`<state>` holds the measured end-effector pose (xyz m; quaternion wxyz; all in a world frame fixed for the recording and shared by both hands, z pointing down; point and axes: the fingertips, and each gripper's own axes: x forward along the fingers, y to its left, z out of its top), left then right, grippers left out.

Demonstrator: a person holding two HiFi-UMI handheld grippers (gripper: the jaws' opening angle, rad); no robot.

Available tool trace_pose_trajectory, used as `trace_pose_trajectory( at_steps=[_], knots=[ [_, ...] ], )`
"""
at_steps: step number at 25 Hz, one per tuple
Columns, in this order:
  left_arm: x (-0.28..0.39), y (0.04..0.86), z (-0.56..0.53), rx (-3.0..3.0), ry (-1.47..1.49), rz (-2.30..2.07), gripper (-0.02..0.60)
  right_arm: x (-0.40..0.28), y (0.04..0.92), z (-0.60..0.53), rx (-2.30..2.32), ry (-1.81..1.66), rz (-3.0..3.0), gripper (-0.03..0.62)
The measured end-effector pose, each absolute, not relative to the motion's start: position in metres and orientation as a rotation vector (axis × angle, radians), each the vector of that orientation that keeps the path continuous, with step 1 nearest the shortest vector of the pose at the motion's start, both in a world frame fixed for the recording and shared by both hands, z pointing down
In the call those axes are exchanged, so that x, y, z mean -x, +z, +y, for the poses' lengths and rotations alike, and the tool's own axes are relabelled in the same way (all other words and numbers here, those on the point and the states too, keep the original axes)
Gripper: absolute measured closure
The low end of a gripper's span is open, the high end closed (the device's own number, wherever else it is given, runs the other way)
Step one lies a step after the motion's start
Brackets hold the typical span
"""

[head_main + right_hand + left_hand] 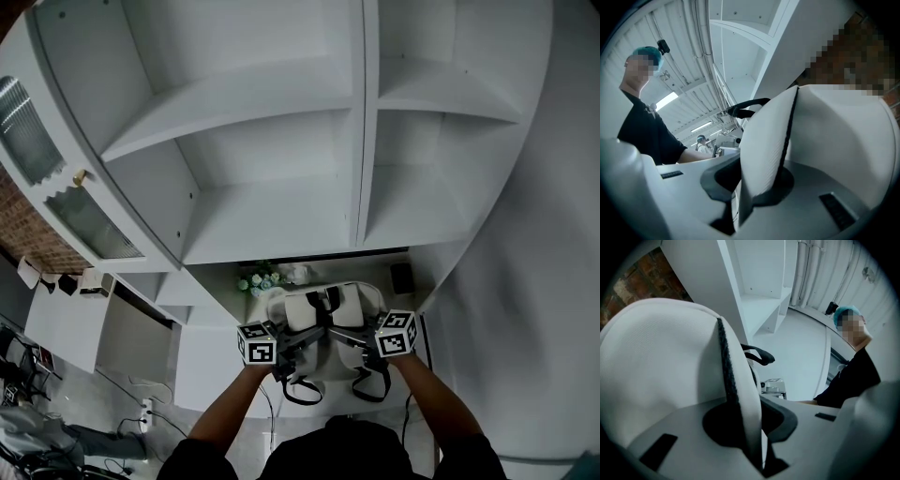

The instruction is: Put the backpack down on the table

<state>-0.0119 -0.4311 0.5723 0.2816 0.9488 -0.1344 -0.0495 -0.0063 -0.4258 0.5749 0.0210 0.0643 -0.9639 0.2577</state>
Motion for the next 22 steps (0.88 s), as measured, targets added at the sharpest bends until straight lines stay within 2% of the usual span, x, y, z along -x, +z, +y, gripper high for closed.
trace_pose_trajectory(
  at_steps=[2,6,11,22],
  knots=[
    [0.013,0.570,-0.432,-2.538,-0.141,-0.366,0.519,0.006,0.574,-0.428,-0.211,0.837,-2.983,0.540],
    [0.019,0.567,-0.439,-2.526,-0.174,-0.427,0.487,0.000,0.577,-0.437,-0.263,0.947,-2.956,0.434],
    [0.027,0.581,-0.440,-2.493,-0.143,-0.491,0.416,-0.010,0.583,-0.448,-0.388,0.905,-2.927,0.399],
    [0.049,0.599,-0.441,-2.457,-0.143,-0.664,0.394,-0.031,0.619,-0.457,-0.654,0.764,-2.771,0.330]
  ],
)
